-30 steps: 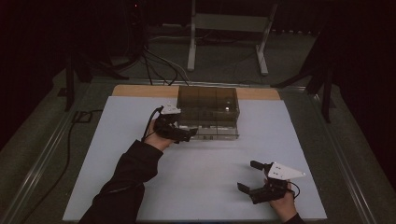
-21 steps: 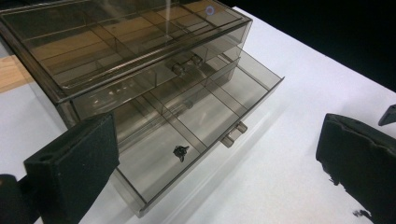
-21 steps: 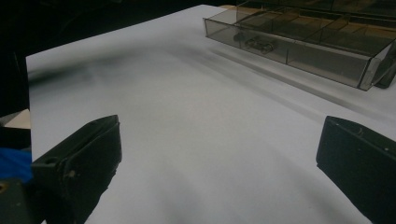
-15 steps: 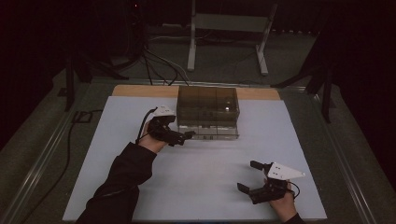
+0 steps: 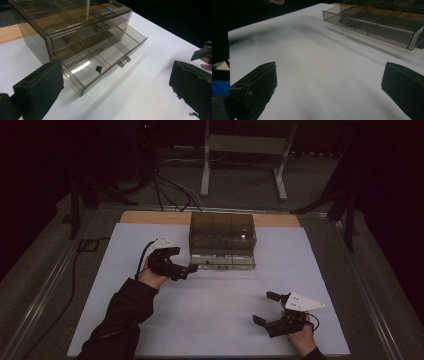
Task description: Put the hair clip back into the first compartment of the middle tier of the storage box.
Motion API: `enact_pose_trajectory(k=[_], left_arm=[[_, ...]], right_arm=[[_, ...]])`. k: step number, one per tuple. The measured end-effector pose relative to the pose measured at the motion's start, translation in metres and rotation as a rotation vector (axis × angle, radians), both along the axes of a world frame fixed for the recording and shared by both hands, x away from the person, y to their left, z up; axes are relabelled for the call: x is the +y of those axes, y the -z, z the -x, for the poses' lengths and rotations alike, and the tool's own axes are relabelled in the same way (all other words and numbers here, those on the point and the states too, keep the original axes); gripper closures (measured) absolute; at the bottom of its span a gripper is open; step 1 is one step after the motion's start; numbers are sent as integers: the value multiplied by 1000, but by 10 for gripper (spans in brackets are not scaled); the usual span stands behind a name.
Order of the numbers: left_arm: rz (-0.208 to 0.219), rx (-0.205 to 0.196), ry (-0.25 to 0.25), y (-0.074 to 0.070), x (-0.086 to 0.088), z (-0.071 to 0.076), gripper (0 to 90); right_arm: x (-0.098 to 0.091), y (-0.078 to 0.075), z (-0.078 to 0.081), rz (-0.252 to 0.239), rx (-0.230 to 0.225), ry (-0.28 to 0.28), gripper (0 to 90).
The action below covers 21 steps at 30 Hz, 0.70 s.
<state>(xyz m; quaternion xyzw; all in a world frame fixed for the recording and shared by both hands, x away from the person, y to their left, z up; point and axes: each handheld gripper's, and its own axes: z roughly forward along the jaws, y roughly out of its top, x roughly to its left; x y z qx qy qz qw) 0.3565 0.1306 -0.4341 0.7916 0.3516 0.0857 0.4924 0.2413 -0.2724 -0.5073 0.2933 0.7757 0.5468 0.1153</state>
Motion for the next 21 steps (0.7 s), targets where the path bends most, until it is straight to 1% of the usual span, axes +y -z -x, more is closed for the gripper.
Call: enact_pose_trajectory(k=[1,3,6,10,12,14,16,19,21], left_arm=[[-4,-1,-1,1,2,1,5],[2,6,-3,4,6,4,5],[8,-1,-9,6,12,8,5],[16,3,-25,13,21,12,5],[17,9,-37,17,25,13,5],[30,21,-45,21,29,15,5],[34,24,-47,24,31,18,5],[23,22,-45,28,33,24,5],[18,12,-47,31,35,29,5]], right_arm=[[0,0,0,0,-2,0,2],[0,-1,-1,-11,-1,2,3],[1,0,-1,-4,0,-3,2],[1,0,-1,-6,2,-1,2],[1,0,-1,-3,1,1,2],[0,0,-2,-8,4,3,2],[0,0,-1,-10,5,3,3],[0,0,-1,-8,5,4,2],[0,0,-1,-8,6,3,2]])
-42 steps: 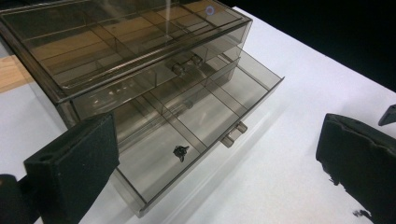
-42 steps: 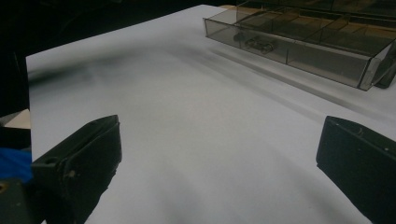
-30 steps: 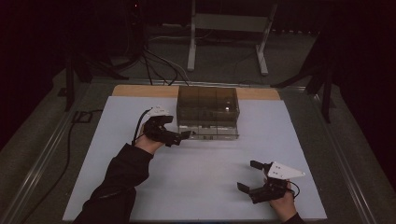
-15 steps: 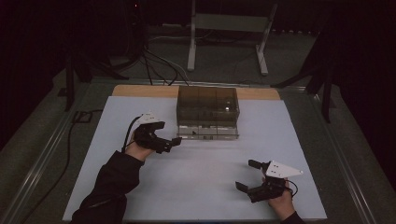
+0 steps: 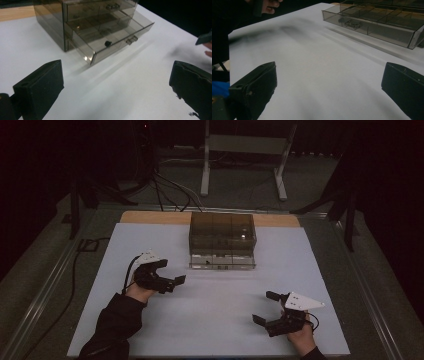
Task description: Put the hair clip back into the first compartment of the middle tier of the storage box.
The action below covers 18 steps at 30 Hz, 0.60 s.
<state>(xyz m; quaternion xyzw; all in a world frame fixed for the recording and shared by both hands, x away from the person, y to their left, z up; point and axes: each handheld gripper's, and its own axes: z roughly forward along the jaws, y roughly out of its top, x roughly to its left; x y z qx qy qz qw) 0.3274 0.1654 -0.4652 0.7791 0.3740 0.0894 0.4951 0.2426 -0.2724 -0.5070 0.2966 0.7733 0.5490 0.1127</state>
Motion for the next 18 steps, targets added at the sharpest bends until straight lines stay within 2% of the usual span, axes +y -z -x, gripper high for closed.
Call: enact_pose_trajectory(k=[2,10,13,18], left_arm=[[-8,-3,-5,3,3,4,5],[20,9,-29,18,22,20,5],[62,25,-31,23,31,24,5],[62,23,-37,28,42,33,5]], right_arm=[[0,0,0,0,-4,0,2],[0,0,0,0,1,0,2],[1,0,0,6,-3,-3,2],[0,0,0,5,0,-2,3]])
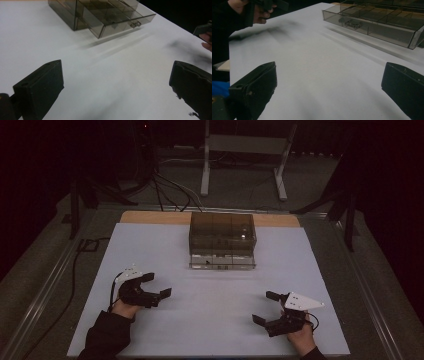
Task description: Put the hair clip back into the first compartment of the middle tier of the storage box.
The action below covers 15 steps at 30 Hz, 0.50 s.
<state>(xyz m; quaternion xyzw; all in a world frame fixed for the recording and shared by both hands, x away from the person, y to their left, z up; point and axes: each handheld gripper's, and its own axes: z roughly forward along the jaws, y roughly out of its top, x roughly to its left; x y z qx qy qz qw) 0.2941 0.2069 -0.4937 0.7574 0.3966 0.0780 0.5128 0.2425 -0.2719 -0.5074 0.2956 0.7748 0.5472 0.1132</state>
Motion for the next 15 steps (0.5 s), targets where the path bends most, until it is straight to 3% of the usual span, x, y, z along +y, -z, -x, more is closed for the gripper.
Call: enact_pose_trajectory(k=[15], left_arm=[[44,-11,-48,9,22,30,5]], right_arm=[[0,0,0,1,1,-2,2]])
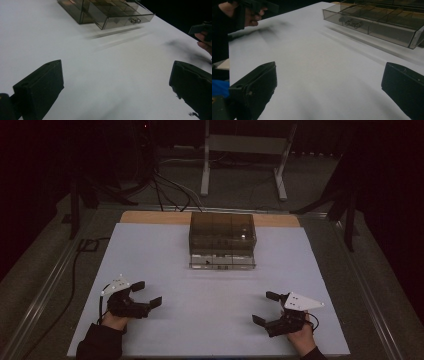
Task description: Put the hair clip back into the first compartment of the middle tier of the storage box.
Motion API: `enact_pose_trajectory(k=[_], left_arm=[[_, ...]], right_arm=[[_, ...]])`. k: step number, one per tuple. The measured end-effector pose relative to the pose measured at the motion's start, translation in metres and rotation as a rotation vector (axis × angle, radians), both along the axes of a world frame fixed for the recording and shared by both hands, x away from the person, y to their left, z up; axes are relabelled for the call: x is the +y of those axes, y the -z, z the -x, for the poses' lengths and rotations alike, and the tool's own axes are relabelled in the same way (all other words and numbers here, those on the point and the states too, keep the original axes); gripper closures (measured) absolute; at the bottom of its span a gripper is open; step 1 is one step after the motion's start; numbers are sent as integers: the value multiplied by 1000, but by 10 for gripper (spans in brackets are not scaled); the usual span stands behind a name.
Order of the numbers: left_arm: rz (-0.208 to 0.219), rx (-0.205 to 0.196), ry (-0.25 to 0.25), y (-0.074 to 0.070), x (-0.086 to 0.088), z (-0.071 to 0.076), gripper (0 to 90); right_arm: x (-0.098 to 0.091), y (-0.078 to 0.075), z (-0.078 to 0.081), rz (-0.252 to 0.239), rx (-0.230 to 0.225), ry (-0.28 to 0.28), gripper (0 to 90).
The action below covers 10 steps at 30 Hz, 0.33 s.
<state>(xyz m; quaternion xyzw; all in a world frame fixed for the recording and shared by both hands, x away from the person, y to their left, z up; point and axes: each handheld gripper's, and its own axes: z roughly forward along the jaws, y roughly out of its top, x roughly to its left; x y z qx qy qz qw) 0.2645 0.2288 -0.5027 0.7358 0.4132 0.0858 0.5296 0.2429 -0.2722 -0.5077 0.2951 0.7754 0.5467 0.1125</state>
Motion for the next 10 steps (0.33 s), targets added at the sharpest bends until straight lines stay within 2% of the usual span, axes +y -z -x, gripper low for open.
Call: enact_pose_trajectory(k=[2,6,10], left_arm=[[-17,-5,0,1,1,3,5],[-12,-7,-3,4,4,9,5],[-30,-10,-7,5,5,11,5]], right_arm=[[0,0,0,2,-2,-1,3],[0,0,0,0,2,1,2],[1,0,0,6,-2,-3,2]])
